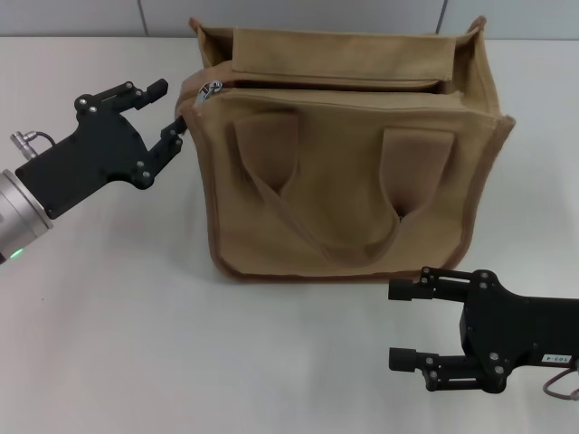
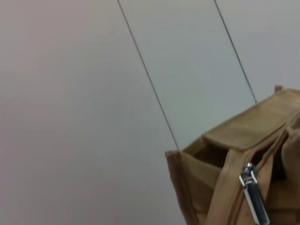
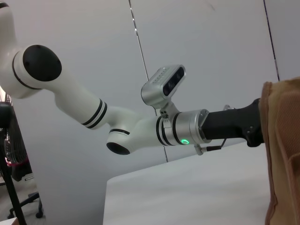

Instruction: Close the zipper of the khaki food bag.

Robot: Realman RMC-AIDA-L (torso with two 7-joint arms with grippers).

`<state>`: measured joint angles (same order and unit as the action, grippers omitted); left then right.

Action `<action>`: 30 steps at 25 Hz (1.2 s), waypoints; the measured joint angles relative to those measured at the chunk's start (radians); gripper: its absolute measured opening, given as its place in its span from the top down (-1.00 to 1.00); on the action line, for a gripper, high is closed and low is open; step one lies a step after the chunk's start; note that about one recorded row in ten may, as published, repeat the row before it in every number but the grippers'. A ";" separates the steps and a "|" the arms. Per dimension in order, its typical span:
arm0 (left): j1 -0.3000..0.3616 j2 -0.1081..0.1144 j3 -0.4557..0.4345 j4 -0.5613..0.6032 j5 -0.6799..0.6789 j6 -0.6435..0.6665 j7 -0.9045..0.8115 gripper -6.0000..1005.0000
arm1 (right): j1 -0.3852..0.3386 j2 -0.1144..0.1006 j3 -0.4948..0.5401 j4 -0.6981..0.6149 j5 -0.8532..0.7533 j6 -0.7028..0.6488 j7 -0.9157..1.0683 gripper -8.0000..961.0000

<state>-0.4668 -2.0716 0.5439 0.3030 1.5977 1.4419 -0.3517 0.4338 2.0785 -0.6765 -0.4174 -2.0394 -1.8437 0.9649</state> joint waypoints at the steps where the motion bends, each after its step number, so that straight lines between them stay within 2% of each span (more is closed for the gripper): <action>1: 0.002 0.001 -0.003 0.001 -0.001 0.027 -0.001 -0.06 | 0.000 0.000 0.000 0.000 0.000 0.000 0.000 -0.57; 9: 0.015 0.003 -0.023 0.009 -0.002 0.090 -0.004 0.59 | -0.001 0.000 0.000 -0.001 0.005 -0.010 0.000 -0.57; 15: 0.022 0.005 -0.042 0.009 -0.003 0.126 -0.006 0.96 | -0.006 0.000 0.006 -0.002 0.014 -0.023 0.000 -0.57; 23: 0.024 0.000 -0.042 0.007 -0.003 0.144 0.007 0.96 | -0.005 0.000 0.010 0.003 0.034 -0.043 0.000 -0.57; 26: 0.023 0.000 -0.042 0.005 -0.004 0.163 0.009 0.96 | -0.007 -0.002 0.011 0.004 0.084 -0.115 0.004 -0.57; 27: 0.023 0.000 -0.042 0.005 -0.006 0.166 0.009 0.96 | -0.008 -0.006 0.011 0.001 0.129 -0.179 0.026 -0.57; 28: 0.024 0.000 -0.042 0.005 -0.013 0.171 0.009 0.95 | -0.008 -0.006 0.011 0.001 0.129 -0.179 0.026 -0.57; 30: 0.024 -0.001 -0.042 0.002 -0.022 0.179 0.008 0.95 | -0.003 -0.017 0.011 -0.012 0.214 -0.261 0.110 -0.57</action>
<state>-0.4425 -2.0721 0.5015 0.3055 1.5757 1.6210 -0.3437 0.4310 2.0612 -0.6657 -0.4293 -1.8253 -2.1048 1.0751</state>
